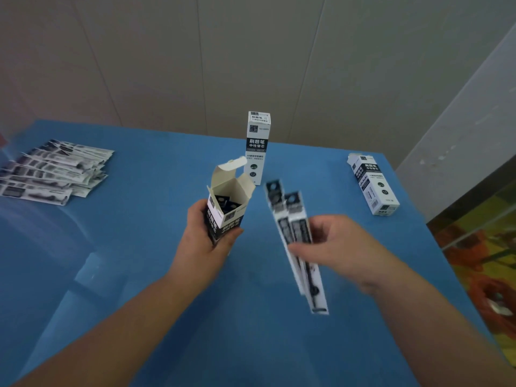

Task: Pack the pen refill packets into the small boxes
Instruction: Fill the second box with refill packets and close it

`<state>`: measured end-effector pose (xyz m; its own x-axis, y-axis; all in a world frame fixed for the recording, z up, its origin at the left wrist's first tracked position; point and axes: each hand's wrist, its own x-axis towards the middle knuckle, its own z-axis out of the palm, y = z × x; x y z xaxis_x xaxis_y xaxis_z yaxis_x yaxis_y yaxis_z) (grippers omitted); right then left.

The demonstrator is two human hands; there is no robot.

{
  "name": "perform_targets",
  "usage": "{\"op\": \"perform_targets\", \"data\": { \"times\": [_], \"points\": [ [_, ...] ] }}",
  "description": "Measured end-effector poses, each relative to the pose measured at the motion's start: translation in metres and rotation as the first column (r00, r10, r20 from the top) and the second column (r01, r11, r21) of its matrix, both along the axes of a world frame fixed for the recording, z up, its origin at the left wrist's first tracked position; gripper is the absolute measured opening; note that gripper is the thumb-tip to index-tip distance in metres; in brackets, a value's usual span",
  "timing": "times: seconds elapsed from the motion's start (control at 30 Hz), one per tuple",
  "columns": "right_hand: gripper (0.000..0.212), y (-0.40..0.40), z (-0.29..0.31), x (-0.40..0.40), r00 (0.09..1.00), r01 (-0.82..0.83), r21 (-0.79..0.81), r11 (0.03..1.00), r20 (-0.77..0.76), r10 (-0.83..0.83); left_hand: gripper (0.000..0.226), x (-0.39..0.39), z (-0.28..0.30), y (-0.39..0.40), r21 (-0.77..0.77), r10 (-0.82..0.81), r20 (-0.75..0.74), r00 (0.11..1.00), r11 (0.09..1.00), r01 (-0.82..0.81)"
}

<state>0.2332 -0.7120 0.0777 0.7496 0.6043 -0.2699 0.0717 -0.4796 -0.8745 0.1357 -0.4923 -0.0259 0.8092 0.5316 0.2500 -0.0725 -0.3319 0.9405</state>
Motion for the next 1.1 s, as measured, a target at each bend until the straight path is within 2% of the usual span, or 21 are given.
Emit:
{"op": "perform_targets", "data": {
  "times": [0.07, 0.17, 0.23, 0.33, 0.63, 0.7, 0.83, 1.1],
  "points": [
    [0.014, 0.001, 0.018, 0.001, 0.987, 0.124, 0.226, 0.966, -0.133, -0.095, 0.055, 0.001, 0.0, -0.001, -0.002, -0.002, 0.003, 1.0, 1.0, 0.002],
    [0.024, 0.009, 0.038, -0.001, 0.962, 0.208, 0.422, 0.882, -0.252, -0.106, 0.056, 0.0, 0.001, -0.002, 0.009, -0.008, 0.007, 1.0, 1.0, 0.008],
    [0.022, 0.016, 0.046, -0.004, 0.952, 0.236, 0.516, 0.824, -0.291, -0.09, 0.056, -0.001, 0.0, -0.001, 0.018, -0.007, 0.012, 1.0, 1.0, 0.007],
    [0.011, 0.026, 0.051, -0.007, 0.959, 0.234, 0.62, 0.748, -0.275, -0.072, 0.055, -0.002, -0.002, 0.0, 0.029, -0.002, -0.002, 1.0, 1.0, 0.002],
    [0.01, 0.059, 0.059, -0.005, 0.984, 0.176, 0.839, 0.515, -0.142, -0.105, 0.052, -0.002, -0.001, -0.003, 0.076, 0.023, -0.001, 1.0, 0.997, -0.023],
    [0.012, 0.063, 0.058, -0.003, 0.985, 0.166, 0.844, 0.511, -0.118, -0.126, 0.052, -0.002, 0.0, -0.003, 0.083, 0.03, -0.003, 1.0, 0.996, -0.03],
    [0.014, 0.067, 0.049, -0.002, 0.985, 0.115, 0.802, 0.586, -0.015, -0.172, 0.053, -0.002, 0.001, -0.003, 0.1, 0.028, 0.0, 1.0, 0.995, -0.028],
    [0.015, 0.063, 0.028, 0.002, 0.98, -0.004, 0.73, 0.683, 0.138, -0.142, 0.058, -0.002, -0.001, -0.002, 0.072, 0.034, 0.008, 0.999, 0.997, -0.034]
  ]
}}
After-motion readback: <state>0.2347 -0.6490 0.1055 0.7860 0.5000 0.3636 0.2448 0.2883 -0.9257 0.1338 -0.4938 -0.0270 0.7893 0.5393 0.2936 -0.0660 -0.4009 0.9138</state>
